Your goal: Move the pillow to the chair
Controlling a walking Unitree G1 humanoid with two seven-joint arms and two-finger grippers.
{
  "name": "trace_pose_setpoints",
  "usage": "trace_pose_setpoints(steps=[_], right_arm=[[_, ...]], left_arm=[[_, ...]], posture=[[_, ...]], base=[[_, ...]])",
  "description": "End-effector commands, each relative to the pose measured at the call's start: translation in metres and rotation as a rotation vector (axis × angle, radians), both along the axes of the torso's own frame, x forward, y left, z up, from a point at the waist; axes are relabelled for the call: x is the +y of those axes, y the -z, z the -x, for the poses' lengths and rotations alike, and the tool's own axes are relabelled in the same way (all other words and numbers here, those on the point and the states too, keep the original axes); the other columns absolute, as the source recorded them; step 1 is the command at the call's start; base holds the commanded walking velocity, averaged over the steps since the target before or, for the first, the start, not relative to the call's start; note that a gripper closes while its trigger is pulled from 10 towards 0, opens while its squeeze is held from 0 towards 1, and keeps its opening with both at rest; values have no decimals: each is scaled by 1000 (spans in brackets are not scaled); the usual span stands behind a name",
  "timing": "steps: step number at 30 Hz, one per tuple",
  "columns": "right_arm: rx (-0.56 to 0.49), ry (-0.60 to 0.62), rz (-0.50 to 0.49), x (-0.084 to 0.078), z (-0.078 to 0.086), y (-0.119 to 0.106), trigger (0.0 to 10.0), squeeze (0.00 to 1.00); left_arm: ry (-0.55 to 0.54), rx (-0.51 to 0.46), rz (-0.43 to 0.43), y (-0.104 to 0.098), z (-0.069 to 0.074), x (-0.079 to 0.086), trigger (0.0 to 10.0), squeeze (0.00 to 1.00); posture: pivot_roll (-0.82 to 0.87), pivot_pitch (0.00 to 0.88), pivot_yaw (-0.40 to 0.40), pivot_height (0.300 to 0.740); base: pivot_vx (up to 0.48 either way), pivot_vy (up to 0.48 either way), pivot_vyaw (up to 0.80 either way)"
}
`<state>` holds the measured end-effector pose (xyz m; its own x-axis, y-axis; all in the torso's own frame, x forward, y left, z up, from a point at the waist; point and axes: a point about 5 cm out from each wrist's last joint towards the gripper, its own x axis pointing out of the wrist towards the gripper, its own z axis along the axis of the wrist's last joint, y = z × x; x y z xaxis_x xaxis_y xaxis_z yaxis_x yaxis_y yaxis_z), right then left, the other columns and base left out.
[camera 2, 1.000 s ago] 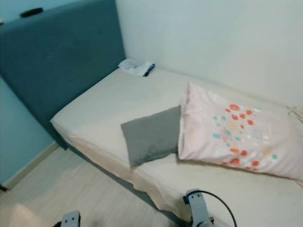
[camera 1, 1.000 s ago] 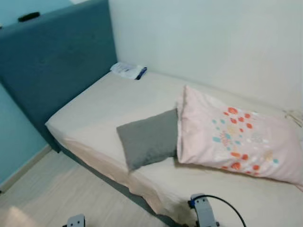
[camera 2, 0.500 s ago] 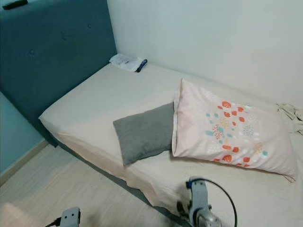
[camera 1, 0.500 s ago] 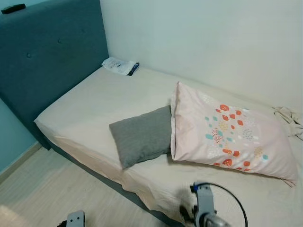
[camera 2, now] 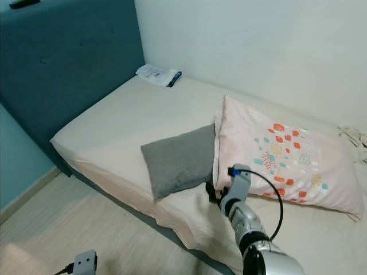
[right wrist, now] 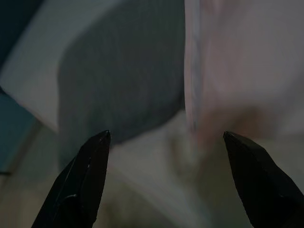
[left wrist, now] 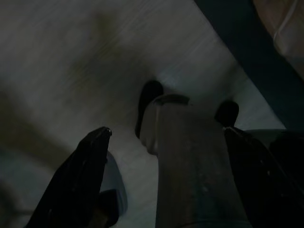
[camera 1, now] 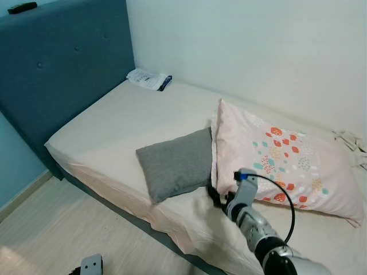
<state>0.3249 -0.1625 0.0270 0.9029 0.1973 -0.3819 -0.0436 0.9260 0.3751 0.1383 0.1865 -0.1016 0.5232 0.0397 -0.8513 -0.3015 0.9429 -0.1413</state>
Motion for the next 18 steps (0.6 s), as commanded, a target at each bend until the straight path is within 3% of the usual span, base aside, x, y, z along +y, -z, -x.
trace_pose_setpoints(steps=[1, 10, 18], right_arm=[[8, 8, -8, -6, 1, 1, 10000, 0], [-9, 41, -82, -8, -1, -2, 10000, 0], [20, 33, -84, -6, 5, 5, 10000, 0]], left_arm=[[7, 43, 38, 5, 10, -11, 10000, 0], [15, 43, 44, 5, 10, -14, 10000, 0], [29, 39, 37, 5, 9, -14, 10000, 0]], posture=[[-48, 78, -55, 740], [-51, 78, -57, 740], [-53, 83, -50, 740]], base=[[0, 0, -800], [0, 0, -800], [0, 0, -800]])
